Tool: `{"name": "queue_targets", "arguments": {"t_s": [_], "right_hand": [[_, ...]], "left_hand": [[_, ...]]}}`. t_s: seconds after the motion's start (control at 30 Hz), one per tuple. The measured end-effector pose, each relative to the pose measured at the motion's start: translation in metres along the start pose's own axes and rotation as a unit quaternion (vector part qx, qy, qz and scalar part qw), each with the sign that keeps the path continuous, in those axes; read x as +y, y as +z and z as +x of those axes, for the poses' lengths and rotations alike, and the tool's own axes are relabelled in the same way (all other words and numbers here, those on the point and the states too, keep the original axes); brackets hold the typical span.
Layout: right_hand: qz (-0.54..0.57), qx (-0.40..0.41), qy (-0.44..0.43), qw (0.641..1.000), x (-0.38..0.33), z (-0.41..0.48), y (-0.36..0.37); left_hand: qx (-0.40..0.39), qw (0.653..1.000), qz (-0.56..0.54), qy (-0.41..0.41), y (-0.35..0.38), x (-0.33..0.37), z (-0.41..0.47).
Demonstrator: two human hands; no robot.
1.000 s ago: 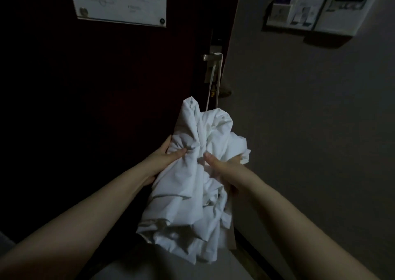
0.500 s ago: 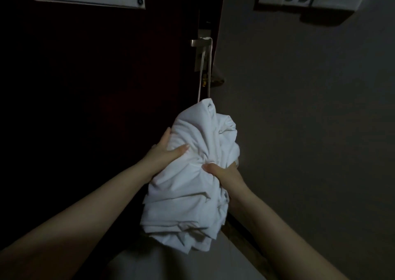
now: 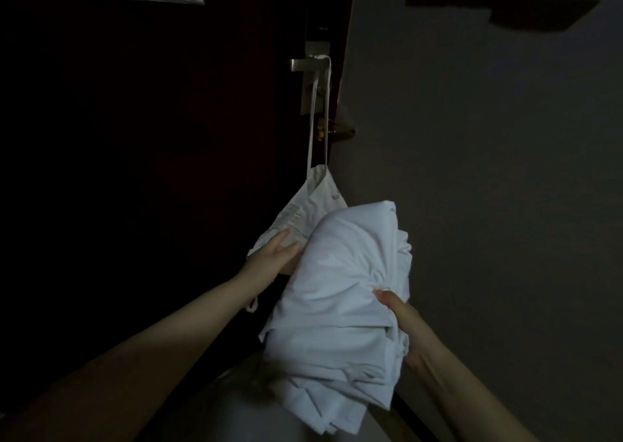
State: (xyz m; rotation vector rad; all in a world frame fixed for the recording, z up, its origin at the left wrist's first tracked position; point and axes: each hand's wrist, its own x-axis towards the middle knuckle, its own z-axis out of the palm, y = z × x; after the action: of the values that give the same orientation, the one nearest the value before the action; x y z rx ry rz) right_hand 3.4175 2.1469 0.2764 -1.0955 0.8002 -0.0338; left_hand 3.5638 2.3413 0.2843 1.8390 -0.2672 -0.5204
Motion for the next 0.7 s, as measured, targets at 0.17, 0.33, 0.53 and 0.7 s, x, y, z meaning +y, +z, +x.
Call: {"name": "queue_targets", "arguments": {"t_s": [0.17, 0.33, 0.53, 0.7], "right_hand": [[-0.007, 0.02, 0.011, 1.0, -0.016, 0.03, -0.014], [-0.084, 0.001, 0.002, 0.997, -0.019, 0.072, -0.029], [-0.075, 0.036, -0.016, 0.996, -0.002, 0.139, -0.021], [-0.002, 0.042, -0.018, 0.999, 0.016, 0.189, 0.003]], "left_hand": [[0.028, 0.997, 0.065, -0.032, -0.002, -0.017, 0.047], [0.033, 0.98, 0.195, -0.029, -0.013, -0.053, 0.131], [0.051, 0.961, 0.273, -0.003, -0.024, -0.104, 0.235], [0.041, 0.957, 0.284, 0.039, -0.015, -0.138, 0.283]]}}
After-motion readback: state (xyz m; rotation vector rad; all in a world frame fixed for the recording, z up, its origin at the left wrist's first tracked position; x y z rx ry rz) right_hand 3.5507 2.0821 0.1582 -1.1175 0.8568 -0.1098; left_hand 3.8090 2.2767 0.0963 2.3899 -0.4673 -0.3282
